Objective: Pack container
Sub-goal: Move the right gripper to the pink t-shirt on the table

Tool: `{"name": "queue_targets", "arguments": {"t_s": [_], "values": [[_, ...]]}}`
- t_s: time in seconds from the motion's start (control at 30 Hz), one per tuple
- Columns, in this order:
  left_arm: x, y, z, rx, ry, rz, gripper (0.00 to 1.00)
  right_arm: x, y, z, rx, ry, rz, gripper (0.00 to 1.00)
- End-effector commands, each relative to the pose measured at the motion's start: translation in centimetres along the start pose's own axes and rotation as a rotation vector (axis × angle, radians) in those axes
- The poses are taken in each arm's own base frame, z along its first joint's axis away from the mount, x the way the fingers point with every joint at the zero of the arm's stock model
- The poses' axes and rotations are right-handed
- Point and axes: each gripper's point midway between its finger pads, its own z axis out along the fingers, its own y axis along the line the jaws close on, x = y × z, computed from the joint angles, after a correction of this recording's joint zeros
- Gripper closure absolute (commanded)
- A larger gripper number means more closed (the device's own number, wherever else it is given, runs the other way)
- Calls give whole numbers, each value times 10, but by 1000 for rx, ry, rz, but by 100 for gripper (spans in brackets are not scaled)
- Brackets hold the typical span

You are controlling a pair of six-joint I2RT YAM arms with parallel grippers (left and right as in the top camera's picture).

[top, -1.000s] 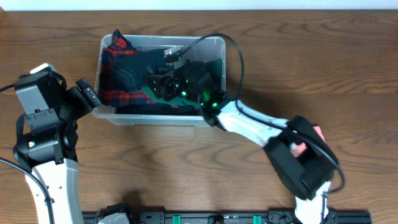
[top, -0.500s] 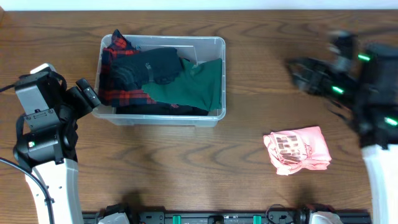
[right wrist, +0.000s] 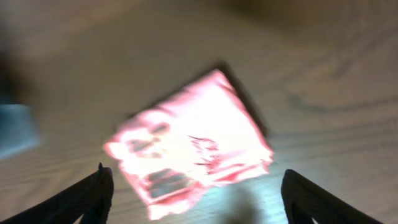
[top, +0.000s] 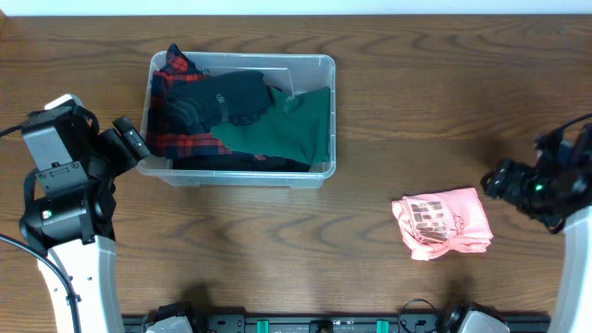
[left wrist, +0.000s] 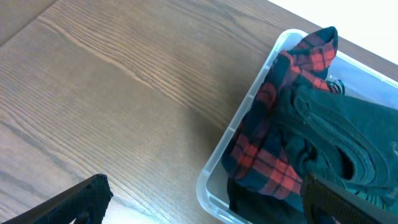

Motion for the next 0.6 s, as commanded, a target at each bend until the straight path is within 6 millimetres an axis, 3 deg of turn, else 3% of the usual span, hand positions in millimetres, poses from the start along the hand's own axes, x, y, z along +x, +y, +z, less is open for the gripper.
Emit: {"name": "queue_targets", "arguments": {"t_s": [0.0, 0.2, 0.57], "values": [[0, 3, 0, -14, -1, -18, 2, 19, -36, 29, 160, 83, -15, 14], [0, 3, 0, -14, -1, -18, 2, 30, -46, 65, 169, 145, -34, 11], [0, 3, 0, -14, 0, -18, 2, 38, -48, 109, 120, 241, -56, 12]]}}
